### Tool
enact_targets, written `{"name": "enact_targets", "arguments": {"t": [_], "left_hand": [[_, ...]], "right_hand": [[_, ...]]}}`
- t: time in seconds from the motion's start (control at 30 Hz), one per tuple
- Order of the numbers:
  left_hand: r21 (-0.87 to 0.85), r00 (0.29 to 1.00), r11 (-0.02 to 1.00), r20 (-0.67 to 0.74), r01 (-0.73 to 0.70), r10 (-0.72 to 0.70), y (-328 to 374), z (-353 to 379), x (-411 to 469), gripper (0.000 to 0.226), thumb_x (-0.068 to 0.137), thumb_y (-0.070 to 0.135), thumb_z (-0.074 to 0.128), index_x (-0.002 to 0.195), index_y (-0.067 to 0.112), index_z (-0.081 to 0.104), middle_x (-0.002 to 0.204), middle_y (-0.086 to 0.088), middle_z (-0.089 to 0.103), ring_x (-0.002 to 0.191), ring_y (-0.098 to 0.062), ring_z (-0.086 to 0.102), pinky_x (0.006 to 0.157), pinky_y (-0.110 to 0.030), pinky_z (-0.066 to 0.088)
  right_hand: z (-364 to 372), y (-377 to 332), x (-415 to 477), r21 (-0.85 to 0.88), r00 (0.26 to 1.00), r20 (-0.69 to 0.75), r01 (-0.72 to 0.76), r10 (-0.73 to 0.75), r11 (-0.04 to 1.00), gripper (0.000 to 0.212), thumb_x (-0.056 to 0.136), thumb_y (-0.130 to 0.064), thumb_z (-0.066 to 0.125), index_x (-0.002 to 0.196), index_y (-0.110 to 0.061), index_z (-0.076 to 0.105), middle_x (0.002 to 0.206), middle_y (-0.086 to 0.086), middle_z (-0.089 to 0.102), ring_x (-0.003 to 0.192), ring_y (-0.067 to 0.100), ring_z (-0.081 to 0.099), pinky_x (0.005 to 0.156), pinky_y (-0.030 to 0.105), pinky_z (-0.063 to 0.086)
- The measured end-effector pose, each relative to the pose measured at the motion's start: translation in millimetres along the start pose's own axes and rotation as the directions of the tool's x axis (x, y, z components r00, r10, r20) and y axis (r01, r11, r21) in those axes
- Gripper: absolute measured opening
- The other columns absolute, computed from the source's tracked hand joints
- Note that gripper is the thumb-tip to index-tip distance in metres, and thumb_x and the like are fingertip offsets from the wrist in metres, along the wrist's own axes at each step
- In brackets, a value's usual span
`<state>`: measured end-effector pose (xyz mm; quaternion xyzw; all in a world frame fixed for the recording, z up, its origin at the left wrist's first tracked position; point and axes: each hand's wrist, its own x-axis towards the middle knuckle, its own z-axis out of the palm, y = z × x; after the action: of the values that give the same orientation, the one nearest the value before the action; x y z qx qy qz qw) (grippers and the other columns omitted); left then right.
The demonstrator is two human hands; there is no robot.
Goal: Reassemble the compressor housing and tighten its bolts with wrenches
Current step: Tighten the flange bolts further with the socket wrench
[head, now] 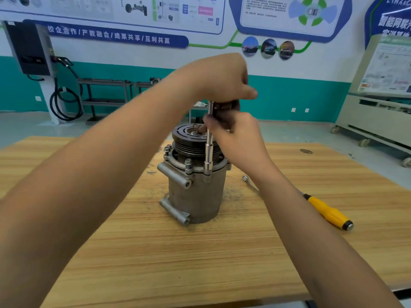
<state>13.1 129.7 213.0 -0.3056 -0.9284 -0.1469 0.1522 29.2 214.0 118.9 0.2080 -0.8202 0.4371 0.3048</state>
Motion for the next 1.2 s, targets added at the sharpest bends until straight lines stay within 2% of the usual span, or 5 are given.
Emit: {"name": "enact_targets", "arguments": {"t": [0.2, 0.43, 0.73, 0.93, 1.2], "left_hand": [[-0.139, 0.881, 0.989, -0.472, -0.049, -0.023, 17, 32, -8, 0.026, 0.091, 0.028, 0.051, 0.086, 0.008, 0.067, 0.07, 0.001, 0.053, 0.072, -0.014, 0.048, 0.062, -0.029, 0.031], [-0.83, 0.961, 0.495, -0.274, -0.258, 0.041, -22, 21, -18, 0.019, 0.093, 0.004, 0.048, 0.078, 0.007, 0.059, 0.049, 0.01, 0.056, 0.038, 0.0, 0.033, 0.044, -0.015, 0.027], [-0.789, 0.831, 0.597, -0.426, -0.147, -0.358, 0, 37, -28, 0.024, 0.09, 0.011, 0.053, 0.066, 0.013, 0.055, 0.046, 0.007, 0.046, 0.044, -0.008, 0.044, 0.051, -0.022, 0.038], [-0.812, 0.801, 0.577, -0.406, -0.095, -0.44, 9, 44, -34, 0.023, 0.092, 0.015, 0.043, 0.07, 0.012, 0.038, 0.068, -0.011, 0.029, 0.063, -0.018, 0.032, 0.06, -0.034, 0.027], [-0.963, 0.925, 0.174, -0.251, -0.207, -0.286, -9, 46, -27, 0.034, 0.069, 0.016, 0.041, 0.041, 0.024, 0.025, 0.042, 0.006, 0.017, 0.038, -0.01, 0.009, 0.041, -0.016, 0.012]], "right_hand": [[1, 9, -4, 0.111, 0.99, -0.139, -0.014, 0.03, 0.994, 0.043, 0.08, -0.004, 0.064, 0.049, -0.024, 0.041, 0.038, -0.018, 0.046, 0.045, -0.005, 0.045, 0.047, 0.009, 0.028], [5, 8, -4, 0.218, 0.992, 0.104, -0.093, 0.072, 0.972, 0.017, 0.095, -0.017, 0.049, 0.104, -0.027, 0.059, 0.102, -0.006, 0.068, 0.097, 0.002, 0.06, 0.089, 0.022, 0.045], [2, 4, -10, 0.142, 0.999, 0.011, -0.033, 0.032, 0.989, 0.017, 0.089, -0.012, 0.058, 0.103, -0.015, 0.066, 0.097, -0.008, 0.067, 0.1, 0.007, 0.061, 0.089, 0.028, 0.048], [23, 35, -57, -0.069, 0.92, 0.061, -0.384, 0.388, 0.921, 0.114, 0.063, -0.054, 0.076, 0.15, -0.024, 0.009, 0.158, -0.002, 0.007, 0.144, 0.016, 0.01, 0.116, 0.044, 0.018], [48, 70, -66, 0.242, 0.856, 0.045, -0.51, 0.516, 0.825, 0.084, 0.052, -0.045, 0.085, 0.124, -0.03, 0.044, 0.108, -0.029, 0.051, 0.111, 0.002, 0.05, 0.088, 0.021, 0.041]]}}
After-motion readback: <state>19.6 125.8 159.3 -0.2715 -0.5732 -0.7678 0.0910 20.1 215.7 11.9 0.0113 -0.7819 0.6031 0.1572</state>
